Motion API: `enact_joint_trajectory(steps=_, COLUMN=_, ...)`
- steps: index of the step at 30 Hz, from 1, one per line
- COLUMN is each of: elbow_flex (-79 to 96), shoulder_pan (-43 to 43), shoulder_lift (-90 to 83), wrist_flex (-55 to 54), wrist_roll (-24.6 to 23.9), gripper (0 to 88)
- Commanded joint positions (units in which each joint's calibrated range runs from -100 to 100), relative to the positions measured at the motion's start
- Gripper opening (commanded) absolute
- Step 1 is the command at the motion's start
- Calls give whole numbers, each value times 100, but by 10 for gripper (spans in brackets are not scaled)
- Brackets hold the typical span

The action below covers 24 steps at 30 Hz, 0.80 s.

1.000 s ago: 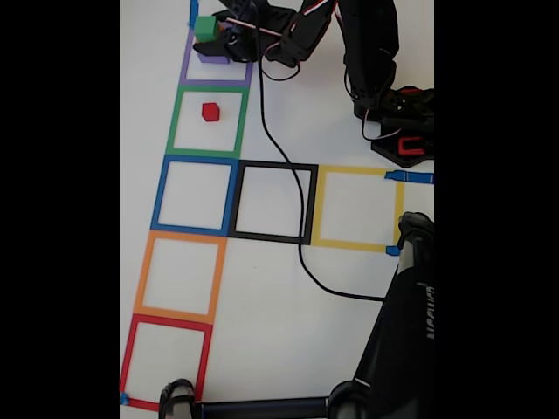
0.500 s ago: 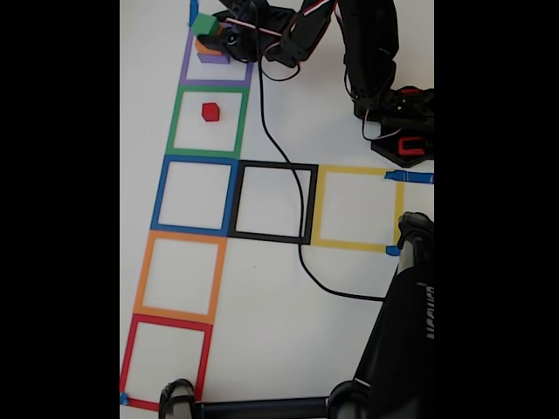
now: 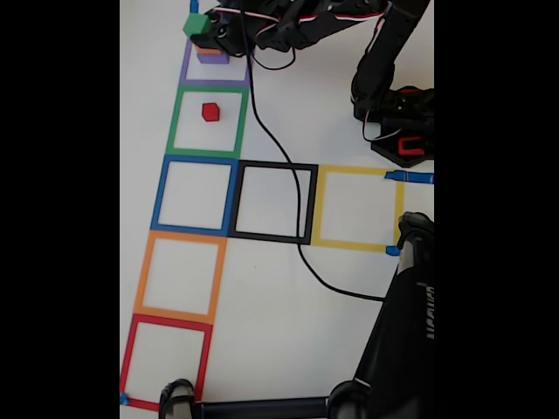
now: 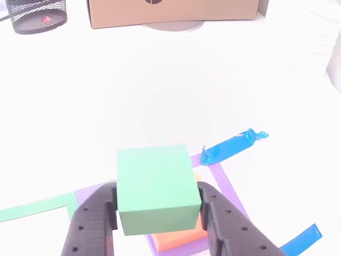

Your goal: Tower of hanoi

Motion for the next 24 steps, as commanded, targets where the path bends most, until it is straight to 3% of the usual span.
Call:
enact_joint_trajectory(steps=1, elbow_flex=-688, shoulder_pan=-60, shoulder_lift=-1608, wrist_flex=2408, wrist_roll=0, gripper=53)
enact_joint_trajectory(steps=10, elbow_flex=-2778, shoulder_pan=-559, shoulder_lift=-3110, wrist_flex=6448, wrist_roll=0, gripper=52)
enact_joint_trajectory(steps=15, elbow_flex=-5151, shoulder_pan=-1134, shoulder_lift=-2860, wrist_flex=8586, wrist_roll=0, gripper=50)
enact_joint_trajectory(steps=19, elbow_flex=-6824, shoulder_pan=-1738, shoulder_lift=-2537, wrist_flex=9728, wrist_roll=0, gripper=49)
enact_joint_trajectory(steps=24, elbow_flex=-7560, shoulder_pan=-2371, shoulder_lift=-2521, wrist_flex=10238, wrist_roll=0, gripper=48)
